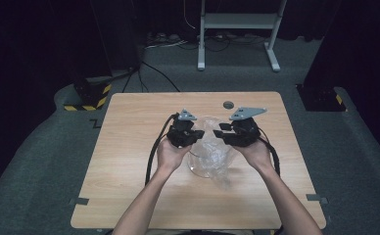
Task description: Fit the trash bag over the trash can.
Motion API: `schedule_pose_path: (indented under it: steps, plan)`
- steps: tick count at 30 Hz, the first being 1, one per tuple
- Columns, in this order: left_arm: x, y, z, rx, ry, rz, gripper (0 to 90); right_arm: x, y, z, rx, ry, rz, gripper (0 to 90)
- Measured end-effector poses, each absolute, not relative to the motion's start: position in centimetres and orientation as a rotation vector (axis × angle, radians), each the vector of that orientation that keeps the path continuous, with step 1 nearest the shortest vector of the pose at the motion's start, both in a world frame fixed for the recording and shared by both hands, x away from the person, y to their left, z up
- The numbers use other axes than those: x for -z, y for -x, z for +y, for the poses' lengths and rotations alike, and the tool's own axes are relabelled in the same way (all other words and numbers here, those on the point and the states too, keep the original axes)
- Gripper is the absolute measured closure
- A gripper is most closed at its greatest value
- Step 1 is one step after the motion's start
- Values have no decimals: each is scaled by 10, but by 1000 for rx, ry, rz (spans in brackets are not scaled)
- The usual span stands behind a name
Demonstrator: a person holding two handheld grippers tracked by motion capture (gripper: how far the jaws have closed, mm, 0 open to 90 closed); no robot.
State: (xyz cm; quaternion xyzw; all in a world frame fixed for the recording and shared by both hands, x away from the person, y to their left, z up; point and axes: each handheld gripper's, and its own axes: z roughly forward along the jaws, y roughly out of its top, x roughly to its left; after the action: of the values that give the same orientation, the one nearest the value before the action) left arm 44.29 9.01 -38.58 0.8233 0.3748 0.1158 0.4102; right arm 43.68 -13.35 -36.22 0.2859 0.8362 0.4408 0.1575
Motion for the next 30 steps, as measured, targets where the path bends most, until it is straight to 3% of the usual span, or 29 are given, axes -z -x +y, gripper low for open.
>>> schedule_pose_path:
  steps: [3,9,12,15,19,23,30]
  plan:
    - [388,-446,90,-310,-2088,968,898,357,-427,-148,-1295,-824,2360,550]
    - [388,-448,90,-323,-2077,974,897,361,-411,-169,-1298,-796,2375,542]
    - [389,-448,90,-322,-2073,978,894,367,-408,-170,-1289,-775,2404,593]
    - [389,-447,90,-323,-2067,974,872,373,-410,-165,-1269,-741,2458,722]
    - [385,-441,91,-328,-2052,961,698,379,-411,-158,-1223,-695,2506,875]
    - [375,-428,92,-347,-2039,921,523,378,-412,-153,-1195,-674,2528,900]
    - [362,-402,88,-294,-2048,808,439,372,-423,-139,-1197,-687,2507,900]
